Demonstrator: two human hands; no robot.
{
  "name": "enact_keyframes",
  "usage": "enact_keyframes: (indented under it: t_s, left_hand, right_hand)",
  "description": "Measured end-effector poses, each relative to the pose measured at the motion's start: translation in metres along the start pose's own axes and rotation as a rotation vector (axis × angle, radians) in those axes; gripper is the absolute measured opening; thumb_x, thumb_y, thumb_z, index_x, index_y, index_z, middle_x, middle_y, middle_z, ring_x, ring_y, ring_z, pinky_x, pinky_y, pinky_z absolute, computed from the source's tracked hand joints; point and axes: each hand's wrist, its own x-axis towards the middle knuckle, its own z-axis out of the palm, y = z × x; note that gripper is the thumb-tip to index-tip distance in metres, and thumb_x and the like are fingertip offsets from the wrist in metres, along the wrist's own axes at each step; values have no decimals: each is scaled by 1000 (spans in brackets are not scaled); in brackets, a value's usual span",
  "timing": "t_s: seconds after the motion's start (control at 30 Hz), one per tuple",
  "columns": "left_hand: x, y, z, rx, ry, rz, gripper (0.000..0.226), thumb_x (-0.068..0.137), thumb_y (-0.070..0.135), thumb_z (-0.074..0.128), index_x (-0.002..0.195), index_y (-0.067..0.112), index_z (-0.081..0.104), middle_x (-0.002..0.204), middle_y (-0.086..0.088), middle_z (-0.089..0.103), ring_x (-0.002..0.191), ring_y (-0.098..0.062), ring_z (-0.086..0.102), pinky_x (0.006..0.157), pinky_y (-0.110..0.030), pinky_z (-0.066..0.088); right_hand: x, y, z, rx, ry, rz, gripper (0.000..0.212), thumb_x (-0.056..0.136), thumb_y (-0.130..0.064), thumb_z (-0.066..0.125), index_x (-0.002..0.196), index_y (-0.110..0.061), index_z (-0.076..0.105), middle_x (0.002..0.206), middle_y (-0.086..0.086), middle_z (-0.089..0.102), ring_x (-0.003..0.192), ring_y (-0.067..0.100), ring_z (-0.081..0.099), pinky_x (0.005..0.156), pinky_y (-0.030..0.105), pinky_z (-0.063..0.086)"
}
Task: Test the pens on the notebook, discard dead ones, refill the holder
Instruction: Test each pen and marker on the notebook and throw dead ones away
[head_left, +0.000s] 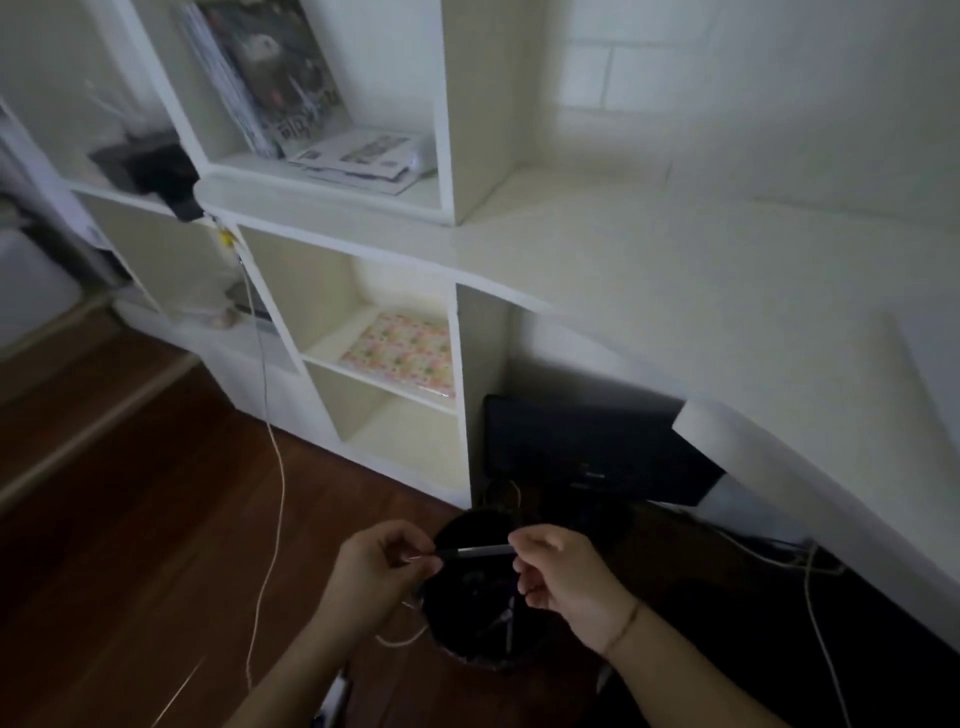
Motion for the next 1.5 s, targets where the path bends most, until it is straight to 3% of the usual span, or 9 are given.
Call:
enact_keyframes:
  t_s: [0.37,0.53,0.67,0.87,1.07,1.2,1.3,1.4,1.5]
  left_hand:
    - [29,-16,43,177,123,15,20,89,25,66,90,38,52,90,28,50,84,7,51,71,-5,36]
    - [41,-3,34,150,165,-1,12,88,30,64,100,29,62,105,12,63,100,-8,59,92,-33,51]
    - [35,47,30,87,277,188,18,87,20,66,101,32,63,111,14,63,103,-7,61,92,-39,52]
    - [15,214,25,-90,280,760,15,89,23,57,102,20,65,105,10,65,106,-17,62,87,-29,49]
    - [23,338,97,-100,-137,869,14,89,28,59,102,28,65,108,12,66,105,-13,63,88,-31,51]
    - [53,377,174,323,-399,734,29,93,42,55,120,33,57,124,17,57,109,-7,58,93,-30,49]
    - [80,400,216,556,-361,732,44,93,49,52,130,26,51,129,5,56,110,-16,57,93,-30,45]
    - [109,419,242,707,-361,573,50,92,57,46,127,23,54,124,-3,61,111,-23,57,89,-29,41]
    - [126,427,247,915,-364,455,51,86,70,43,100,25,63,111,-2,65,108,-25,55,93,-32,40]
  right_hand:
    - [31,27,-16,164,53,338,56,94,-13,53,144,-11,28,116,17,54,102,32,59,75,46,56]
    - [30,18,-22,92,2,292,41,95,-18,54,133,-9,44,119,18,56,101,32,62,72,44,57]
    - [3,-23,-13,-105,6,72,37,94,-20,54,130,-13,50,108,9,62,95,24,65,71,36,58]
    - [-137,-119,-42,-234,-110,-688,21,87,-24,63,107,-28,65,97,0,70,89,15,68,80,33,56]
    - [-237,-168,-138,-326,355,-996,16,83,-23,62,96,-30,68,86,-5,72,85,16,69,73,24,55]
    - [-258,-157,-228,-463,735,-840,12,80,-39,64,91,-35,67,83,-10,71,79,6,67,68,27,55]
    - [-266,-131,-298,-759,997,-633,15,81,-40,60,95,-35,63,82,-17,65,75,2,61,69,29,55]
    - [-267,-95,-340,-1046,1089,-406,25,89,-42,53,112,-33,58,101,-15,61,86,1,54,79,19,46]
    - [-273,-74,-360,-1050,982,-519,21,90,-39,55,108,-32,62,97,-21,60,84,-3,55,78,15,46]
